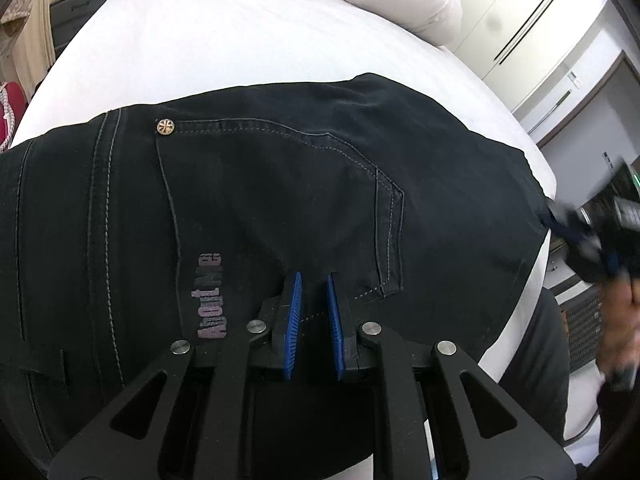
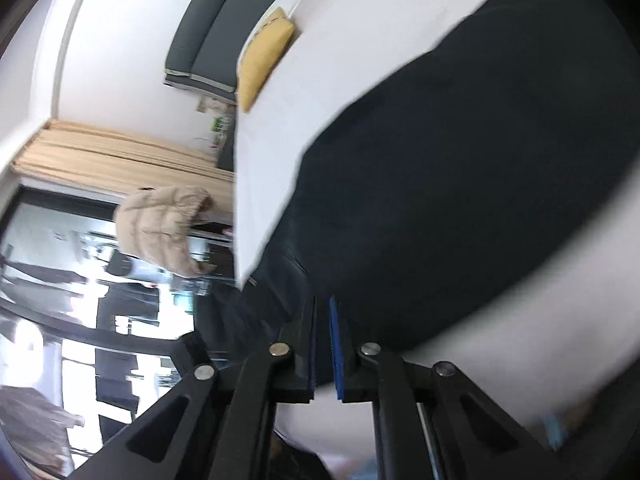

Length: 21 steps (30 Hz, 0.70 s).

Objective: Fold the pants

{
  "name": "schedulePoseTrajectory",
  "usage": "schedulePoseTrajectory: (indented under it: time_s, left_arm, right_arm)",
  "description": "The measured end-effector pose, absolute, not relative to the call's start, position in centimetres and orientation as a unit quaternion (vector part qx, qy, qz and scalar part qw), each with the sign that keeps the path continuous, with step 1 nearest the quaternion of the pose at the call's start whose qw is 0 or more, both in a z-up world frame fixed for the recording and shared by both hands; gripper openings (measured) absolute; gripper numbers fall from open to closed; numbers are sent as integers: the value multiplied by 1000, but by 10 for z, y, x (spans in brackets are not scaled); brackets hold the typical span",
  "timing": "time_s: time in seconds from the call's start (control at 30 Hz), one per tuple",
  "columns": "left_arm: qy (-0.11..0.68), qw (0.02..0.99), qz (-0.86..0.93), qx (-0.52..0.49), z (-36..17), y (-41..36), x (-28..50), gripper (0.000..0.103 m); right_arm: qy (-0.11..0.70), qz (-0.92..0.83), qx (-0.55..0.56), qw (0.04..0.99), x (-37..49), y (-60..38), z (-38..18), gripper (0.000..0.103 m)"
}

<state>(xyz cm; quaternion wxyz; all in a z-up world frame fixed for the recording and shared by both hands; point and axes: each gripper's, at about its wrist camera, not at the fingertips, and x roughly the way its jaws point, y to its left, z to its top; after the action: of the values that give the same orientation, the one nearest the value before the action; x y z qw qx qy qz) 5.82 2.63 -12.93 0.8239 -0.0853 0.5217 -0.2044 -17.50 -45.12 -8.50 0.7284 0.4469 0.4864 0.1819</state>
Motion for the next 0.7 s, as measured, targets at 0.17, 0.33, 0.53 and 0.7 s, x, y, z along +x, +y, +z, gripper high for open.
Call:
schedulePoseTrajectory:
  time_s: [0.17, 0.33, 0.53, 0.7]
  left_arm:
    - [526, 825, -197, -66, -128, 26, 61, 13]
    - [528, 823, -198, -66, -130, 18, 63, 13]
    - [531, 823, -194, -64, -128, 9, 68, 13]
    - [532, 823, -191, -55, -127, 9, 72, 13]
  right_arm:
    - [538, 185, 485, 665, -112, -426, -153, 6]
    - [498, 134, 534, 670, -100, -502, -175, 0]
    - [427, -5, 549, 718, -74, -666, -168, 0]
    - [389, -140, 506, 757, -49, -759, -143, 0]
